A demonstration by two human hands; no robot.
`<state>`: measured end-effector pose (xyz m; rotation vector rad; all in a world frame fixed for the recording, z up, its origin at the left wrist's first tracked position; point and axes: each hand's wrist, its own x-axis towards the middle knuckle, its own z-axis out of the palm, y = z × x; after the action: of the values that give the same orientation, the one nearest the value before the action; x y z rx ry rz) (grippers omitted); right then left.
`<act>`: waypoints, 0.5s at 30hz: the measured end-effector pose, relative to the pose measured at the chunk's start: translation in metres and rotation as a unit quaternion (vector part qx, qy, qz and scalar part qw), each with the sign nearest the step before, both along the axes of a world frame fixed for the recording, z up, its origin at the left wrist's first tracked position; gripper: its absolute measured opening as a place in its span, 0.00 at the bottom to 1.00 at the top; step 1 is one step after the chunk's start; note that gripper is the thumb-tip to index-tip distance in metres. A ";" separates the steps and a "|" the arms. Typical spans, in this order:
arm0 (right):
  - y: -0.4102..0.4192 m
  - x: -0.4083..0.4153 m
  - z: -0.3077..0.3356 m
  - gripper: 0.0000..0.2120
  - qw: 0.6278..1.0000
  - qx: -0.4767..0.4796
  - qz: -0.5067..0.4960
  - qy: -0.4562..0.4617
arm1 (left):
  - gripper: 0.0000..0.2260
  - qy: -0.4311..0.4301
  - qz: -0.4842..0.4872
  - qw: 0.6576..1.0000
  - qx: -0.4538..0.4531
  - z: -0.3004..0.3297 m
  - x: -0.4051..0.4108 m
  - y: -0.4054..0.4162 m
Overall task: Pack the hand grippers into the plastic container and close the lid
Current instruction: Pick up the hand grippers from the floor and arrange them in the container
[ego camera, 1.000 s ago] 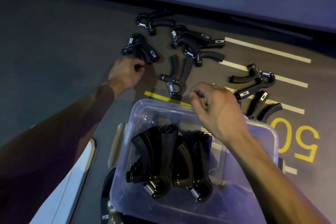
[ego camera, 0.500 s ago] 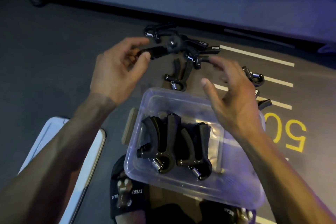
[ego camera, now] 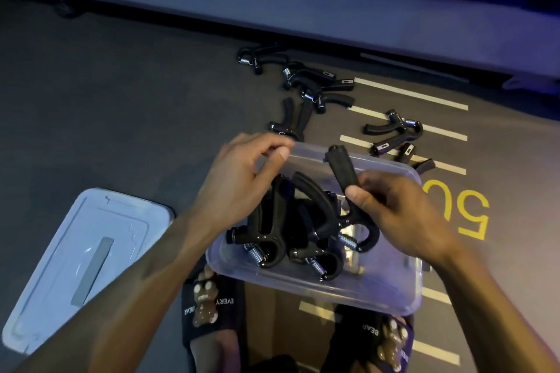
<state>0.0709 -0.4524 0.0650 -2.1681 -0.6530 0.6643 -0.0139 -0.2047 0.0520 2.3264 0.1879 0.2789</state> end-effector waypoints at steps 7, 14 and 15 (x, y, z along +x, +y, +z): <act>-0.002 -0.032 -0.052 0.13 0.987 -0.121 -0.072 0.080 | 0.21 0.066 0.040 0.992 0.099 -0.042 -0.013 0.008; 0.006 -0.043 -0.058 0.15 0.970 -0.237 -0.030 -0.045 | 0.22 0.073 0.046 0.991 0.105 -0.044 -0.010 0.008; 0.007 -0.044 -0.058 0.17 0.964 -0.258 -0.017 -0.053 | 0.22 0.075 0.048 0.990 0.108 -0.044 -0.010 0.008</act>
<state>0.0273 -0.4453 0.0070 -2.7050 -0.5355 0.7690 -0.0239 -0.1971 0.0076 2.5587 0.3602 0.1780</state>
